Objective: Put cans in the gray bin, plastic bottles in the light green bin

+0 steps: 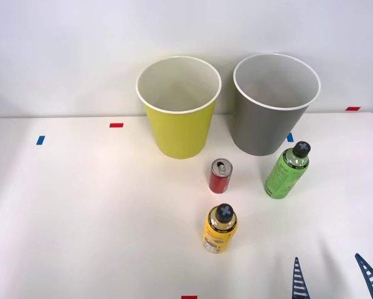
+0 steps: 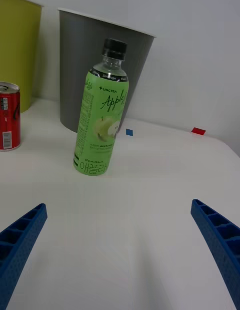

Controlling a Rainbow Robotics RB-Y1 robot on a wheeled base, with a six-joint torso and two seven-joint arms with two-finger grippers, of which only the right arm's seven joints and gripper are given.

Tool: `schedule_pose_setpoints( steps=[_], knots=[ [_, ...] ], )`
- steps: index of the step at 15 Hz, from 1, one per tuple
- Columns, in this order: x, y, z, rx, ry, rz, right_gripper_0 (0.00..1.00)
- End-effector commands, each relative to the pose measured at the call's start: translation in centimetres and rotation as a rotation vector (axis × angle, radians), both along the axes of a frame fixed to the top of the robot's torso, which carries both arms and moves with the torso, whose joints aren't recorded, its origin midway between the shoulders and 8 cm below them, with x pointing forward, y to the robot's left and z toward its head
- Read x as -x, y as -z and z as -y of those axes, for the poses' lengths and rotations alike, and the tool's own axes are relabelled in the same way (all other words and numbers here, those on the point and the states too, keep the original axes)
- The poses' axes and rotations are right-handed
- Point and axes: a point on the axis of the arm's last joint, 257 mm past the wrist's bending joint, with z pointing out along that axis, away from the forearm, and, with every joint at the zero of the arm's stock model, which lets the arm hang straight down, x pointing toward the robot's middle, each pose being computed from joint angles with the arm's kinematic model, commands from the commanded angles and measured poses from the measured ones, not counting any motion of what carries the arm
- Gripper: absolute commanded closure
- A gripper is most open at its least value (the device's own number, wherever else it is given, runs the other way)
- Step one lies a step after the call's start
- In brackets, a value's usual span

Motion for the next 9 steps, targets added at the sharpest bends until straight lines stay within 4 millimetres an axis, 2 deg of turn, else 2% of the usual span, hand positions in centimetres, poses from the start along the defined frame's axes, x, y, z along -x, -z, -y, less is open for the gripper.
schedule_pose_setpoints(
  steps=[1, 9],
  knots=[
    [0.0, 0.0, 0.0, 0.0, 0.0, 0.0, 0.0],
    [0.0, 0.0, 0.0, 0.0, 0.0, 0.0, 0.0]
  ],
)
